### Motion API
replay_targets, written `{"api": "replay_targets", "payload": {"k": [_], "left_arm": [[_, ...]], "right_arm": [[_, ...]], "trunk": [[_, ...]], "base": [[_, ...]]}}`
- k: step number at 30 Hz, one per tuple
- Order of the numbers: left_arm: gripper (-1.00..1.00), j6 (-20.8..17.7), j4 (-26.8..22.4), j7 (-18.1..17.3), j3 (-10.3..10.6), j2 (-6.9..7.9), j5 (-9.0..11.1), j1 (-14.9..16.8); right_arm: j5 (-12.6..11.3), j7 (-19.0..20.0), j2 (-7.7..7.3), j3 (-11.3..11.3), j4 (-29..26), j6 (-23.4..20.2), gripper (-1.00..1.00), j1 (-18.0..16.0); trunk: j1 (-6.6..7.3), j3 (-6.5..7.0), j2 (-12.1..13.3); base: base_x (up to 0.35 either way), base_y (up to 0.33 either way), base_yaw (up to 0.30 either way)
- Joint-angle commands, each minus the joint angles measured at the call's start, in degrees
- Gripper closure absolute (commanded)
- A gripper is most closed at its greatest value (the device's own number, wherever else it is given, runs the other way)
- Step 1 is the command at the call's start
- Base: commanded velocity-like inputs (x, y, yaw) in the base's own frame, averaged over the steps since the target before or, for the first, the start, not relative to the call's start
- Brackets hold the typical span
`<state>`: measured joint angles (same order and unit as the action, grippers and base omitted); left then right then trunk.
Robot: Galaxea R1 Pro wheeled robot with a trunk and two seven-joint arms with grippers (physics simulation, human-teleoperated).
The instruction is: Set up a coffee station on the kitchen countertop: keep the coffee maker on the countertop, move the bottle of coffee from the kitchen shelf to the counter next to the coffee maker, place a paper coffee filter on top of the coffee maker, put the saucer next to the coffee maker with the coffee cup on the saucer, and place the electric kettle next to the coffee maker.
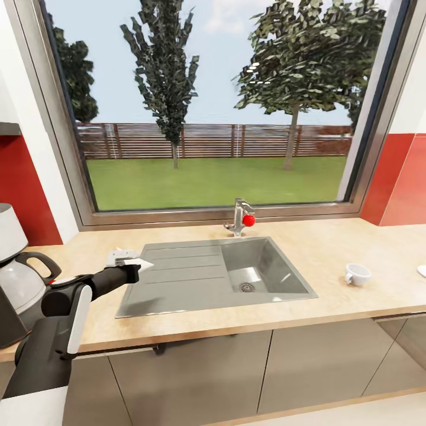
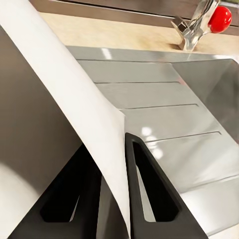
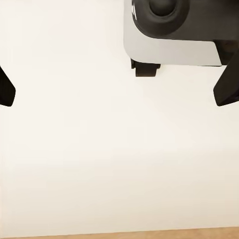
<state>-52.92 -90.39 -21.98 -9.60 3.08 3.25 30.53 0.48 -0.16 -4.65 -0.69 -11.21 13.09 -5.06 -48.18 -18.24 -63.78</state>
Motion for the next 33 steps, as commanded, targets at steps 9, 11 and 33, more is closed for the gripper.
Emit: {"api": "replay_targets", "payload": {"k": [9, 11, 33], "left_arm": [[1.00, -0.42, 0.02, -0.08, -0.07, 0.00, 0.26, 0.05], [1.00, -0.41, 0.01, -0.08, -0.07, 0.00, 0.26, 0.05], [1.00, -0.42, -0.05, -0.15, -0.07, 0.00, 0.26, 0.05]], "right_arm": [[0.05, -0.04, -0.01, -0.05, -0.02, 0.19, -1.00, -0.04], [0.05, -0.03, -0.01, -0.05, -0.03, 0.19, -1.00, -0.04], [0.05, -0.02, -0.01, -0.08, -0.01, 0.18, -1.00, -0.04]], "trunk": [[1.10, 0.83, 1.96], [1.54, 1.19, 2.76], [5.93, 4.78, 10.78]], "base": [[0.000, 0.000, 0.000], [0.000, 0.000, 0.000], [0.000, 0.000, 0.000]]}}
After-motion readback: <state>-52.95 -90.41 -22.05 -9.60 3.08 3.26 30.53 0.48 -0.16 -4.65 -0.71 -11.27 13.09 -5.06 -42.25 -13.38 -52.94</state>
